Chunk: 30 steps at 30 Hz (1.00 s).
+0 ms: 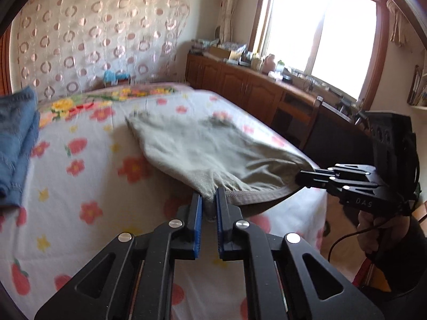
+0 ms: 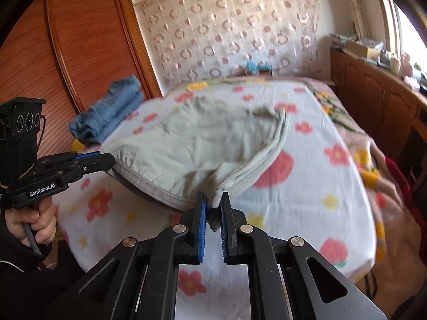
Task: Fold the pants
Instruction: 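Lift the gripped edge of the shorts with both tools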
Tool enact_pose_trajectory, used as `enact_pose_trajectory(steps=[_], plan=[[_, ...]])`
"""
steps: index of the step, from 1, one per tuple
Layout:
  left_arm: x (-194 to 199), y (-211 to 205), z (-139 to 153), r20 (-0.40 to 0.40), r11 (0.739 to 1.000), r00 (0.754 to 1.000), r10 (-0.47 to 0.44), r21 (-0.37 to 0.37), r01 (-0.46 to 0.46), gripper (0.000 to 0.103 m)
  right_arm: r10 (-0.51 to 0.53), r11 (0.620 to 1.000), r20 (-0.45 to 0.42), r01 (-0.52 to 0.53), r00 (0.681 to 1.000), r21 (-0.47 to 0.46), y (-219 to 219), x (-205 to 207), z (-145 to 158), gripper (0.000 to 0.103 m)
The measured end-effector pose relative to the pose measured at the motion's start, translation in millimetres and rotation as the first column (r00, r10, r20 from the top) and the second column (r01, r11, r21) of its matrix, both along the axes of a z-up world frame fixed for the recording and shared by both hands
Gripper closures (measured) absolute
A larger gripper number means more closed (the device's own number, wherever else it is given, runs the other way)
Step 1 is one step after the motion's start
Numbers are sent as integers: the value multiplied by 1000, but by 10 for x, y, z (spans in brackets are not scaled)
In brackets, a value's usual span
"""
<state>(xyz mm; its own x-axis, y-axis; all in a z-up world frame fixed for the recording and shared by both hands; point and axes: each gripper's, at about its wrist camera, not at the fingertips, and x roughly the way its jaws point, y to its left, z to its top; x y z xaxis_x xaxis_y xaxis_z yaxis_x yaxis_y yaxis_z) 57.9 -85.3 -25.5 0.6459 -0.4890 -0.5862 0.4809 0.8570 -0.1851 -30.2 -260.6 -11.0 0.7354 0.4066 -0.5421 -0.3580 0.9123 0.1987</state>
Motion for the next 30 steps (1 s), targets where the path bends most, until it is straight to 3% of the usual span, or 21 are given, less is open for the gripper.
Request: enact_pose_trajectory(steps=[9,19,24,30], plan=[[-62,100,756,156,999,988,1,-41,5,93,26,1000,185,-26,982,-5,8,-162,756,94],[-40,365,1564,317,998,947,47,-60,-29,93,82,997,385,-75,919,-33,136,-417,1565,94],[118,560,1643,332,995,938,98,-63,-82,93,123,992,417,-111,900,-52,291,-323,1711,94],[697,767,1425,298,987,941,158,-19,-160,93,151,987,368,-122,917,-101,455,395,1548,94]])
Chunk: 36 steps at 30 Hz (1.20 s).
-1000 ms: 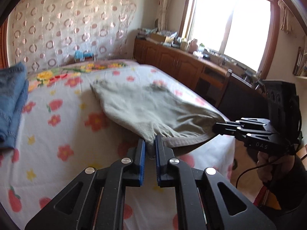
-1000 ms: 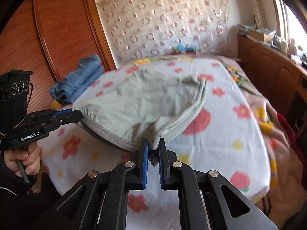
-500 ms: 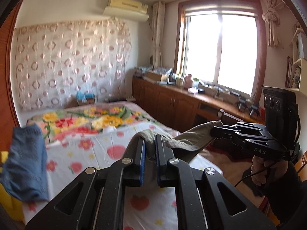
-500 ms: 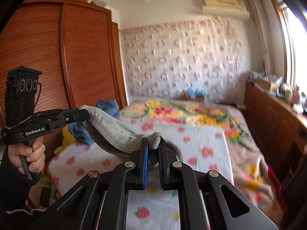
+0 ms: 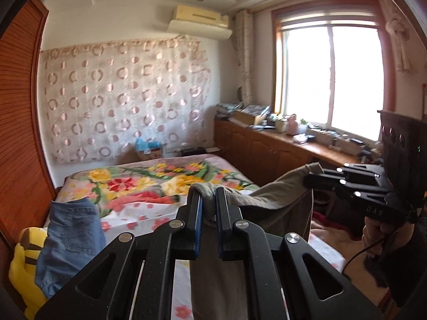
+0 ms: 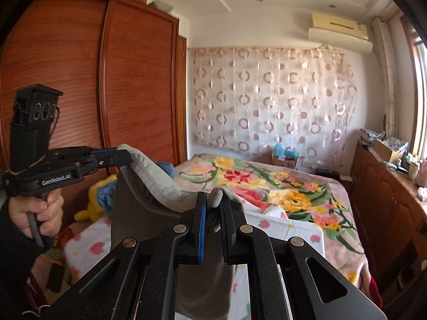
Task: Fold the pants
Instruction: 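Lift the gripped edge of the shorts with both tools, then carry the lifted edge over the shorts and lay it down with both tools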
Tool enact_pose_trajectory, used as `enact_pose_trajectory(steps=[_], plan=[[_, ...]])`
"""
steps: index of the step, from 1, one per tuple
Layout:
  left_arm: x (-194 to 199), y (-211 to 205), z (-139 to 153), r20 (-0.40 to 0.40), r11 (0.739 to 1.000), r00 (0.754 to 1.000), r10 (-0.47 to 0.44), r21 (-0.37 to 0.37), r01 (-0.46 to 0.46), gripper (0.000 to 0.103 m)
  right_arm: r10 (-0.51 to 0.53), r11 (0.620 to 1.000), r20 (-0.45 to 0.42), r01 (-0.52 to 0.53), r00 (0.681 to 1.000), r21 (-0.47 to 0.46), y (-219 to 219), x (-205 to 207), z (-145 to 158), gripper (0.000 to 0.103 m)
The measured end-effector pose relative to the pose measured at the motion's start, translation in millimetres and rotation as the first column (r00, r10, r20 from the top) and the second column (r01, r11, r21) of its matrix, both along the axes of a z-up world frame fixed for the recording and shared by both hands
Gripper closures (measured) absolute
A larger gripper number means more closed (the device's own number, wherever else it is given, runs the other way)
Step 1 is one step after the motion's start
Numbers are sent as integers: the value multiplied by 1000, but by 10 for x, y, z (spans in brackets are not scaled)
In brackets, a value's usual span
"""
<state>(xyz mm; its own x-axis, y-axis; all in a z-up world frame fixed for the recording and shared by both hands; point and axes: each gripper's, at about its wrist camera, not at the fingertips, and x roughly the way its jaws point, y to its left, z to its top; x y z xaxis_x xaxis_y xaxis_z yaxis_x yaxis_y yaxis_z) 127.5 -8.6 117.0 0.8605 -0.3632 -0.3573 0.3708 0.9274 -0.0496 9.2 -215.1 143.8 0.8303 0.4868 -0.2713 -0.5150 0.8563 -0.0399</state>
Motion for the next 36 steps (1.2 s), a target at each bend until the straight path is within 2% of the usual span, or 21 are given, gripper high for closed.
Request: enact_pose_trajectory(steps=[3,6,10,15,18,21,25,30,36], plan=[[418,113,36,22,998,998,58,-2,-58,93,-17,1000,-1,17,1000,-7,136,513,140,94],[623,167,154,51,996,995,90,-12,-89,93,-31,999,25,30,999,28,259,880,357,94],[659,223,35,5,996,996,94,1,-94,93,-43,999,-18,43,999,30,417,1156,277,94],[302,256,-695,-130,996,987,90,34,-86,93,-7,1000,-160,2,987,-26,640,1164,-326,94],[-49,324,-1220,-219,996,972,90,1,-92,93,24,998,-234,-36,972,-47,756,1035,-688,94],[-315,301,-1560,-274,995,957,97,-10,-103,93,56,997,-299,-71,953,-38,819,895,-946,94],[-495,260,-1716,-319,994,944,82,-46,-102,93,68,997,-359,-78,931,-13,768,804,-1108,94],[-630,246,-1793,-340,994,937,80,-36,-98,93,68,997,-376,-78,924,-11,709,763,-1121,94],[-728,263,-1939,-377,996,923,78,-19,-92,93,63,996,-386,-83,920,-35,641,538,-1383,94]])
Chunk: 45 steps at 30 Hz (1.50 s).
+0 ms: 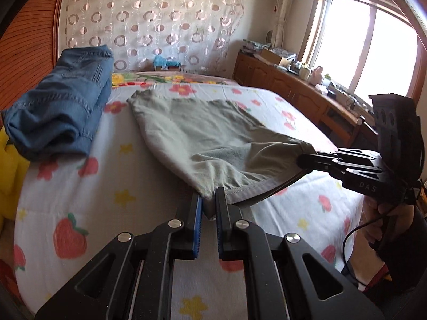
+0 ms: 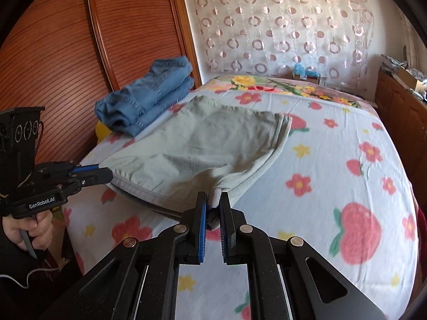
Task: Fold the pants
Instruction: 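Carry the lifted edge over the shorts and lay it down with both tools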
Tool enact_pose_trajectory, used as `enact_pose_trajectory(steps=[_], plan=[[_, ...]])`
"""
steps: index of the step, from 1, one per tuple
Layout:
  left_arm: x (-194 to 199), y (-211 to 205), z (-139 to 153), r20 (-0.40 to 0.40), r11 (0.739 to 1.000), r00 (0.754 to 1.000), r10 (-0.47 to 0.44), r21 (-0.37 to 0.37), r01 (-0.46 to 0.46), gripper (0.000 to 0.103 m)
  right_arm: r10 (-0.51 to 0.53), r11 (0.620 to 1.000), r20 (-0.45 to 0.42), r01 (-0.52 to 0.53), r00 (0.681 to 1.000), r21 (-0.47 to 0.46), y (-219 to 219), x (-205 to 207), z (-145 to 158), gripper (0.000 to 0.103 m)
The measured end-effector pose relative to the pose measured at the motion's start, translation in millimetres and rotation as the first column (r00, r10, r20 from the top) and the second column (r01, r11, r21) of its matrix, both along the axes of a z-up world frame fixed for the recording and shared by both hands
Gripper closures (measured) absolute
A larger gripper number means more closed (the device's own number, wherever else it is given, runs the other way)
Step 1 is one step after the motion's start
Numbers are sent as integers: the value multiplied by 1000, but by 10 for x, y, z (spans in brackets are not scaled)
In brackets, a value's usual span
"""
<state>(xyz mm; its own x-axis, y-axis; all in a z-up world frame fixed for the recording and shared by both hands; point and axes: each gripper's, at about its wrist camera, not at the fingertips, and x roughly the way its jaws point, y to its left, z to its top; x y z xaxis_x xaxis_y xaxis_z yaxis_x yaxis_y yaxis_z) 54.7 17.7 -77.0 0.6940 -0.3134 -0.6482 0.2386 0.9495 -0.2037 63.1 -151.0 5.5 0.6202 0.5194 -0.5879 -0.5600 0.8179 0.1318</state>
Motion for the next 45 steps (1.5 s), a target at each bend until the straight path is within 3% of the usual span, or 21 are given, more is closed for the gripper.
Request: enact_pose_trajectory(steps=[7,15,20,33,45], plan=[[1,-15,-112,-41,1000,999,-1,7,1,93,-12,1000,-38,12,999,-12,-44,1,-115,94],[-29,-79,-162,-30,999,1000,-6,37,7,93,-23,1000,-51,22,998,-16,-34,94,-175,94],[-96,-21,-12,8,1000,1000,-7,-3,7,93,-13,1000,-47,13,999,4,-46,66,-185,94],[-297,-10,242,51,999,997,-50,4,50,93,17,998,-10,-17,1000,59,-264,-310,-25,94],[-289,-86,14,-14,997,997,-74,16,74,93,7,999,-71,-4,997,42,-316,-342,-268,94]])
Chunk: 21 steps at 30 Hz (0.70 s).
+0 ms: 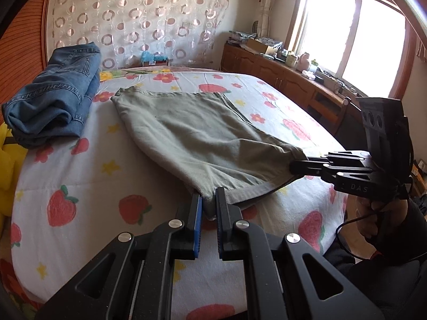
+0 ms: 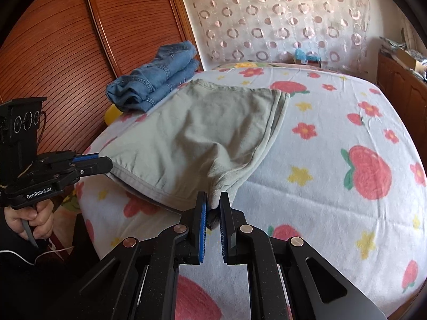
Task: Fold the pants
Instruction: 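Carry the lifted edge over the shorts and lay it down with both tools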
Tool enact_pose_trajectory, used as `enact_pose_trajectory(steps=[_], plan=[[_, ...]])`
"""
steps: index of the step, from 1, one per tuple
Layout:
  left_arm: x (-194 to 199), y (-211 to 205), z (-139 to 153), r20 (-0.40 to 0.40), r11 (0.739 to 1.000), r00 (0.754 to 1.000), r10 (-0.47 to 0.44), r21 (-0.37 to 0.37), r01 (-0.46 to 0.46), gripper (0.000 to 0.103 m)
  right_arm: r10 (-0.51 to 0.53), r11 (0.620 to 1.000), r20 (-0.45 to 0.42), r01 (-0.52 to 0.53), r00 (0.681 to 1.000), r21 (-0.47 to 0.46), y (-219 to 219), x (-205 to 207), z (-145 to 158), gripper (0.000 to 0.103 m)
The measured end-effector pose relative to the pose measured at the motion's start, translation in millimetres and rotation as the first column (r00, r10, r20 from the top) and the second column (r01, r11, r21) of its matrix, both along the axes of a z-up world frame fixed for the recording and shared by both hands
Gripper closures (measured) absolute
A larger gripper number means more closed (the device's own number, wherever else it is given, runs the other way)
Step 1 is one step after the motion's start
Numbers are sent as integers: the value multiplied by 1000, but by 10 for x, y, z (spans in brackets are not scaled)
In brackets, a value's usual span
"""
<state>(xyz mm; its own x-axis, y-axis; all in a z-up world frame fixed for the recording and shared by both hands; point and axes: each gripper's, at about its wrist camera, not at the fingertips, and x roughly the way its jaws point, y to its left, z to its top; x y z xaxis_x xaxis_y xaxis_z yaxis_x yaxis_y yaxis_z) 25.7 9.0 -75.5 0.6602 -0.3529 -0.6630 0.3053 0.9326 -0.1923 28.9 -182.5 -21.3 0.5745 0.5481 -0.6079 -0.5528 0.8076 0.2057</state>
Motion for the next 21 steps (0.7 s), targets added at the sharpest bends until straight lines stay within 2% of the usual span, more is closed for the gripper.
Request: enact_pose_trajectory(steps=[6,15,21], plan=[[-88,0,172,36,1000,999,-4,-10,4,93,3,1000,11,-3,1000,20,-16,-93,127,94],[-187,-18,549,134,999,991,-8,-30,12,93,-18,999,100,14,995,33,-160,-341,531,94],[-250,-46,694,171,999,985,-20,-30,26,93,-17,999,147,11,989,42,-258,-490,670,94]])
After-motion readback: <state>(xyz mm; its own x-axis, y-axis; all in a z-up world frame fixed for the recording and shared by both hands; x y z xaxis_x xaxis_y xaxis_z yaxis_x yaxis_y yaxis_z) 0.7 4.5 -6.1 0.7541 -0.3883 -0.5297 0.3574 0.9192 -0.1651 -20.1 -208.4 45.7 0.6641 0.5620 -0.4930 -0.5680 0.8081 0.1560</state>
